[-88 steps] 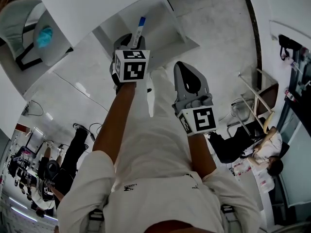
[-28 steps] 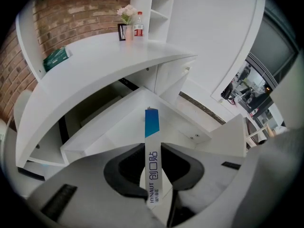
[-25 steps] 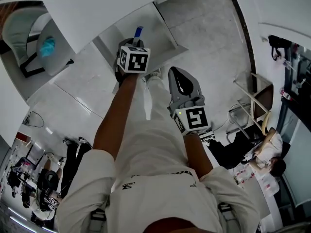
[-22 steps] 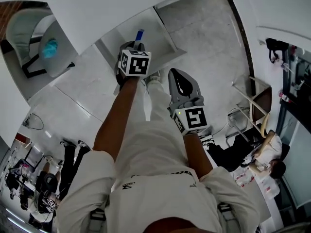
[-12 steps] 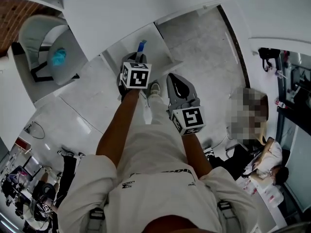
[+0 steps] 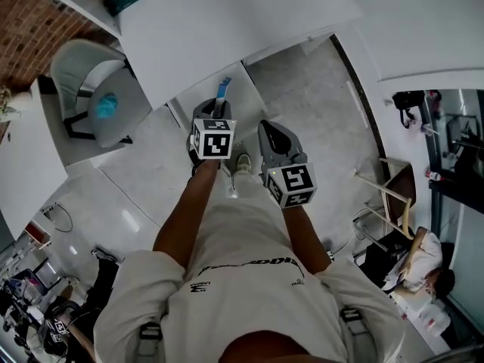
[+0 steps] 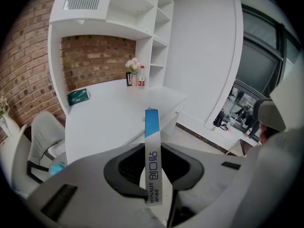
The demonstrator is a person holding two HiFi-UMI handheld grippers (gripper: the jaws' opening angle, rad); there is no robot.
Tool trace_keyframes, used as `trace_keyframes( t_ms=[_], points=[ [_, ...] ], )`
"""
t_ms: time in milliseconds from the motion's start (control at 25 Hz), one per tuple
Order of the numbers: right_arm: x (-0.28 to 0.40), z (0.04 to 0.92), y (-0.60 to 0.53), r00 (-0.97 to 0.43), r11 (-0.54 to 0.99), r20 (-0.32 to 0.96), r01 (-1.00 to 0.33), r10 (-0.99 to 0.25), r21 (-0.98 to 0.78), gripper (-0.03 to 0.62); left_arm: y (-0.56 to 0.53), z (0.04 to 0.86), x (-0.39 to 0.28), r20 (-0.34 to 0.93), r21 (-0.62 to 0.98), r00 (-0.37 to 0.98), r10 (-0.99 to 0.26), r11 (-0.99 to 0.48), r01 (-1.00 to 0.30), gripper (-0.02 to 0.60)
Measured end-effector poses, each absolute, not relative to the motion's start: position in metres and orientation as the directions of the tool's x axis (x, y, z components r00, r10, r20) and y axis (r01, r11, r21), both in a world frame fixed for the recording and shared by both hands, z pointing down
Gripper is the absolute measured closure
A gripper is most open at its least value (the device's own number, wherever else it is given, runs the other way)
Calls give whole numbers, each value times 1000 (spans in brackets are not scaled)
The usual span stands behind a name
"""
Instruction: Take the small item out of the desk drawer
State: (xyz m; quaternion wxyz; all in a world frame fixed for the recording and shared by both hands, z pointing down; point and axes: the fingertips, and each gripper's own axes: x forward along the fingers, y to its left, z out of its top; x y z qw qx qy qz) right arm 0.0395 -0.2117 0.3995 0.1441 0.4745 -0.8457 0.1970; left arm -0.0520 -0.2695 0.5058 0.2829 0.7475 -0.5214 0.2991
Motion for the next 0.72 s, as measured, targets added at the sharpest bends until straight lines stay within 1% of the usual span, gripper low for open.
trace_keyframes(
  t_ms=[360,720],
  points=[
    [35,352,-217,-517,488,372,-855,-771,-176,595,-265,419,-57,608,152,313,-730,-280,-948,495],
    [37,309,-218,-518,503,310,-854,-797,-132,595,-250,350,-52,507,144,338,-793,-308,-940,495]
  ],
)
